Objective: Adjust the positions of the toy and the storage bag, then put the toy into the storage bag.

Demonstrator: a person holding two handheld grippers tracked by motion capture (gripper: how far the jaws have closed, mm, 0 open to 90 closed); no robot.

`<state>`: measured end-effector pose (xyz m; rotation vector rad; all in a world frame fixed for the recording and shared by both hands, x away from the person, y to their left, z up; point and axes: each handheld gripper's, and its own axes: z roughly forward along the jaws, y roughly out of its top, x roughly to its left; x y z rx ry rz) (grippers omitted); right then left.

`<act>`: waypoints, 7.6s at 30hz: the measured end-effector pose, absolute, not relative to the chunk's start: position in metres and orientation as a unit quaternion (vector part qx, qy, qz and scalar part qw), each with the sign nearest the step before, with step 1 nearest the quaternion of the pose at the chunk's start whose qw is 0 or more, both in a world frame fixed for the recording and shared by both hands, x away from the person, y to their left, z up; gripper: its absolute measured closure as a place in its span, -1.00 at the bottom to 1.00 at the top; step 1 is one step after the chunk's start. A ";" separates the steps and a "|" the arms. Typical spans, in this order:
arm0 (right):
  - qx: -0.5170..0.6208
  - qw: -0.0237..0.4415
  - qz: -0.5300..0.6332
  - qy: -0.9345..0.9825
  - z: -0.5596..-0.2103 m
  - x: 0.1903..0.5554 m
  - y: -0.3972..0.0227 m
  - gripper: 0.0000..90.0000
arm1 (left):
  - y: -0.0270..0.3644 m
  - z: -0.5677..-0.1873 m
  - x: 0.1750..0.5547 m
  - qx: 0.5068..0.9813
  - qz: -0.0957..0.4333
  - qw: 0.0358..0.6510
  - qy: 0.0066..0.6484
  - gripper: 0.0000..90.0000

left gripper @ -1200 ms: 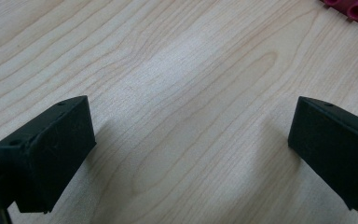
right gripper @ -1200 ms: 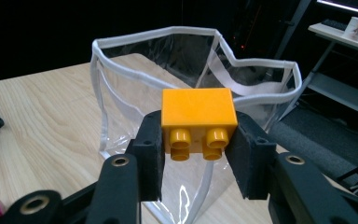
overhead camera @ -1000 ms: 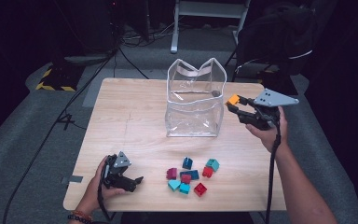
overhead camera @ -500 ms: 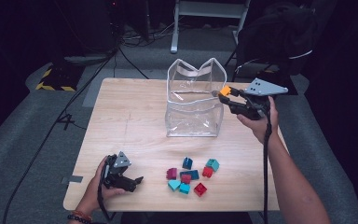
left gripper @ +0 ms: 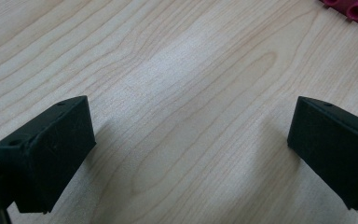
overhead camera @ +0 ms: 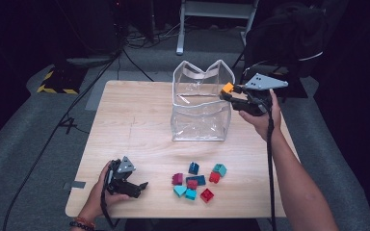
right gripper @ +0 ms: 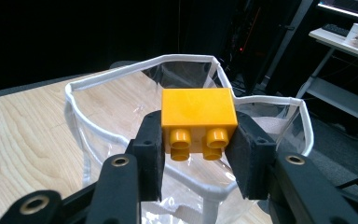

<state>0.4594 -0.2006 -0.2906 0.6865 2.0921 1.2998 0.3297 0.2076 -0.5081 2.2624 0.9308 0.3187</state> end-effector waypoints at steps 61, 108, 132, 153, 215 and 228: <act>0.356 0.301 0.454 0.759 -0.323 0.487 -0.202 0.03 | 0.208 -0.508 0.329 0.866 0.128 0.328 0.355 -0.97; 0.233 0.293 0.428 0.823 -0.332 0.471 -0.192 0.52 | 0.208 -0.508 0.329 0.865 0.125 0.331 0.356 -0.96; 0.189 0.299 0.409 0.841 -0.320 0.496 -0.197 0.18 | 0.208 -0.508 0.329 0.865 0.125 0.331 0.356 -0.96; 0.165 0.240 0.421 0.859 -0.325 0.511 -0.185 0.87 | 0.208 -0.508 0.329 0.865 0.125 0.331 0.356 -0.96; 0.216 0.189 0.454 0.843 -0.434 0.355 -0.269 0.03 | 0.209 -0.508 0.329 0.867 0.125 0.330 0.353 -0.96; 0.205 0.151 0.413 0.875 -0.478 0.356 -0.240 0.02 | 0.208 -0.508 0.329 0.865 0.125 0.330 0.356 -0.96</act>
